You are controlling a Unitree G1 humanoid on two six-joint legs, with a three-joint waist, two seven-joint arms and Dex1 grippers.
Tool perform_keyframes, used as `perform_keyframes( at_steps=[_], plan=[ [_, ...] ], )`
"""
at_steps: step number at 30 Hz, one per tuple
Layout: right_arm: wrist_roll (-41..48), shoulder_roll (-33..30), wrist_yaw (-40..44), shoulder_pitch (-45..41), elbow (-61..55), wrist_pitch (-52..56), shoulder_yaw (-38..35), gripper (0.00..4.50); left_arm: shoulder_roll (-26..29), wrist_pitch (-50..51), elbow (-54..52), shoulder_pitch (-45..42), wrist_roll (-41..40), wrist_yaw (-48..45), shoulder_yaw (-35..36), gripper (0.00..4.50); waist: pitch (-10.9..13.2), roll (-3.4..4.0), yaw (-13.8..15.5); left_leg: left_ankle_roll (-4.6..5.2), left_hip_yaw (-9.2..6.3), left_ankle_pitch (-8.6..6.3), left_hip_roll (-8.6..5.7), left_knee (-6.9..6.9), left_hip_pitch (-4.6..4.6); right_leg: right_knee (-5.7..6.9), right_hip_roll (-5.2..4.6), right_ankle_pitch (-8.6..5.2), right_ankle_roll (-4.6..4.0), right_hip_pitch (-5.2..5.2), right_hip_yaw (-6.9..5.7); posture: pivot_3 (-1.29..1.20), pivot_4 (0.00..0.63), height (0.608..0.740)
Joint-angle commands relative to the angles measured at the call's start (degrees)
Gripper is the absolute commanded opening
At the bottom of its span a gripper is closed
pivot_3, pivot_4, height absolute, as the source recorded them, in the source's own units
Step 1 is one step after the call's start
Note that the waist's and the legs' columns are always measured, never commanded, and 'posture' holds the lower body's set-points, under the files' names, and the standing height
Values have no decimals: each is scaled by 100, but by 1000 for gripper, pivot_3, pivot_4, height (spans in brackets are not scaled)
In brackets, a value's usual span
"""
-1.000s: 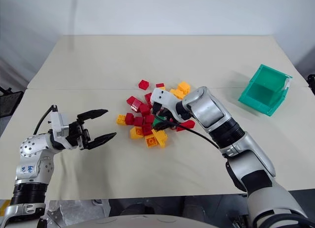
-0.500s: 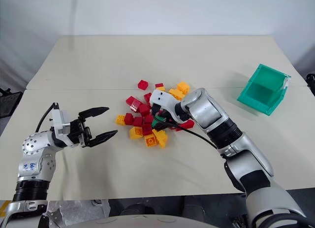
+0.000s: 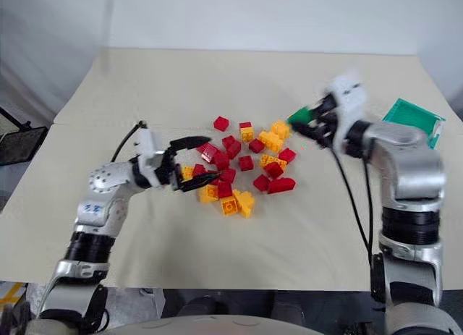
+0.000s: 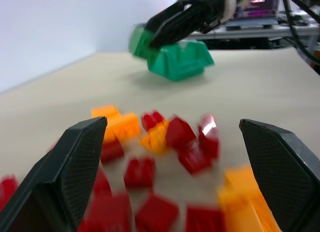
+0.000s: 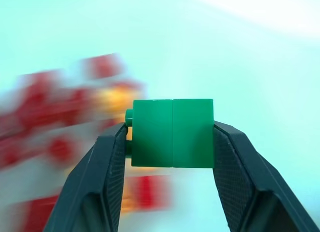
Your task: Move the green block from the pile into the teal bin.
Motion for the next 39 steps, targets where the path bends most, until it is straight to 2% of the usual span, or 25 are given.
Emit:
perform_keyframes(
  at_steps=[1, 5, 8, 11, 15, 18, 19, 24, 27, 31, 34, 39],
  plan=[
    [-288, -322, -675, 416, -152, -272, -647, 2045, -297, 127, 161, -346, 153, 275, -152, 4500, 0, 0, -23, 0, 2, 0, -1, -2, 0, -4, 0, 1, 1, 1, 2, 0, 150, 740],
    [-615, -447, -1463, 613, 554, -818, -878, 2045, -659, 107, 550, -718, 384, 410, -336, 4500, 0, 1, -68, 0, 18, 0, 1, -9, 5, -5, 6, 1, 2, 0, 5, 0, 150, 740],
    [-841, -508, -2024, 388, 1639, -1485, -840, 2045, -888, 163, 770, -939, 471, 540, -392, 4500, 0, 1, -112, -4, 21, 4, 4, -10, 9, -2, 10, 1, 1, 0, 9, 0, 150, 740],
    [-877, -544, -2247, 203, 2271, -1921, -765, 2045, -983, 159, 885, -1035, 544, 598, -411, 4500, 1, 3, -143, -2, 20, 6, 9, -10, 10, -1, 9, 1, 2, 0, 12, 0, 150, 740],
    [-777, -550, -1960, -514, 3850, -2770, -422, 3388, -1074, 186, 1098, -1203, 688, 848, -371, 4500, 2, 5, -190, 0, 17, 7, 8, -13, 11, -3, 8, 1, 2, 0, 15, 0, 150, 740],
    [-823, -672, -1998, -822, 4538, -3264, -321, 4368, -1020, 306, 1145, -1234, 740, 940, -328, 4500, 3, 6, -176, 2, 16, 8, 10, -14, 11, -2, 7, 1, 1, 0, 12, 0, 150, 740],
    [-809, -699, -1974, -868, 4607, -3333, -293, 4443, -991, 324, 1107, -1218, 742, 936, -319, 4500, 3, 6, -162, 1, 13, 9, 9, -16, 9, -3, 6, 1, 1, 0, 8, 0, 150, 740],
    [-716, -808, -1892, -834, 4367, -3373, -236, 4443, -800, 470, 807, -1044, 610, 977, -101, 4500, 4, 8, -157, 4, 2, 9, 4, -15, -2, -10, -2, 1, 2, -1, 1, 0, 150, 740],
    [-551, -900, -1520, -571, 3805, -3331, -221, 4443, -513, 479, 498, -798, 691, 987, -9, 4500, 4, 9, -162, 4, -8, 9, 5, -17, -2, -10, -3, 1, 3, -1, 0, 0, 150, 740],
    [-4, -1040, -341, 196, 2510, -3135, -84, 4443, 50, 551, -23, -329, 73, 223, 379, 4500, 4, 9, -172, 3, -17, 9, 7, -17, 1, -10, -1, 1, 3, -2, 4, 0, 150, 740],
    [-59, -1128, -104, 704, 1915, -3408, 33, 4443, 503, 628, -343, 11, -184, -91, 624, 4500, 5, 10, -173, 3, -23, 9, 9, -14, 4, -7, 0, 1, 3, -2, 7, 0, 150, 740],
    [1026, -1399, 1655, 1895, 744, -2944, 23, 4443, 1487, 690, -719, 1021, -495, -512, 1335, 4500, 6, 12, -155, 2, -36, 9, 7, -10, 13, -7, -3, 2, 5, 5, 11, 0, 150, 740]
  ],
)
